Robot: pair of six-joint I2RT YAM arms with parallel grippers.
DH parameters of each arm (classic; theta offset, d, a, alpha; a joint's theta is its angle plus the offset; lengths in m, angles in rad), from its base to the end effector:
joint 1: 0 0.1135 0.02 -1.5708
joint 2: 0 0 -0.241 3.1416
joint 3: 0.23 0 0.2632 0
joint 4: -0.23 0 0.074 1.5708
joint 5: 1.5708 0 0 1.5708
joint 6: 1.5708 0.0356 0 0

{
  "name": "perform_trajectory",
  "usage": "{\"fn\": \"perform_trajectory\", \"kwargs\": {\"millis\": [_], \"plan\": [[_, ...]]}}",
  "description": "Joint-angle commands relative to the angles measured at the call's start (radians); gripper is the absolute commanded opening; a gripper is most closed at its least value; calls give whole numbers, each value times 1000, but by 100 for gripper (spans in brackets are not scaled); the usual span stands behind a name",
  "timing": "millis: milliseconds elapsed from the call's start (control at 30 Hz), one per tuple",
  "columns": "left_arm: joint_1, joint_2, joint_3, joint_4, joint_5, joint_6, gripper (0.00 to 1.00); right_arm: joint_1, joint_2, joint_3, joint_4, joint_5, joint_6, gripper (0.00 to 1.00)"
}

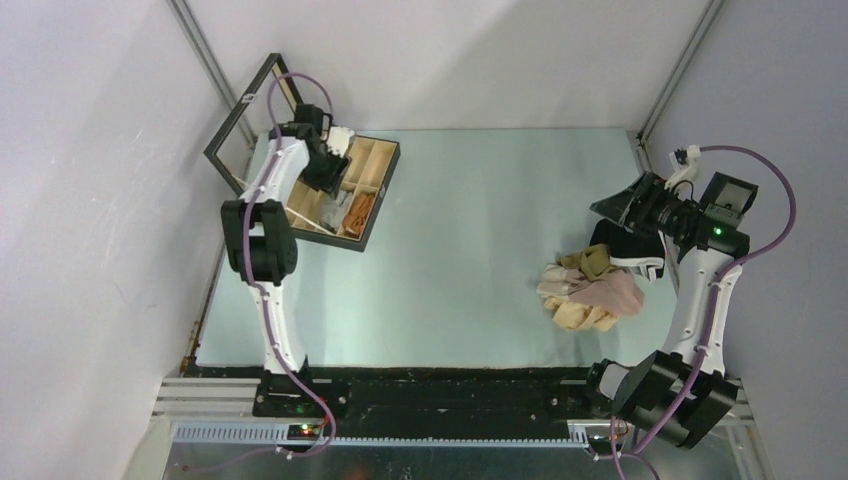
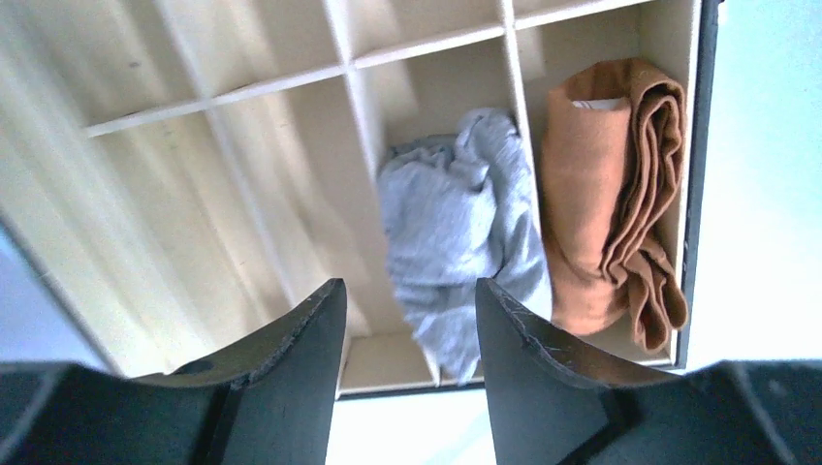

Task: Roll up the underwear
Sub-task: Place the underwear in the storage box, then reset both arms

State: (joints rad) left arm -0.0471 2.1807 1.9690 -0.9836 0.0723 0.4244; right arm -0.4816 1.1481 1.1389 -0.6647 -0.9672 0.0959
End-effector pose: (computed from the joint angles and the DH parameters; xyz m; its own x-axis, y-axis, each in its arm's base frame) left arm 0.4607 -0.0243 0.2140 -0.8166 0.4497 -0.3619 0.4496 0.8887 0.0898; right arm 0.2365 -0.0905 0.3321 -0.5799 0.3644 -0.7286 -0.2529 0.7697 0.5862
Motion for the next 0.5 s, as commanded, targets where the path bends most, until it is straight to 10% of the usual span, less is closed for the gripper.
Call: {"fn": "perform_trajectory", "kwargs": {"millis": [0,467], "plan": [[24,-136,5,-7,-14,-36,59,-2,1,24,45,-31,24,67],[44,5,-71,-74,49,-55,15,-1,-2,22,42,-24,26,66]]}}
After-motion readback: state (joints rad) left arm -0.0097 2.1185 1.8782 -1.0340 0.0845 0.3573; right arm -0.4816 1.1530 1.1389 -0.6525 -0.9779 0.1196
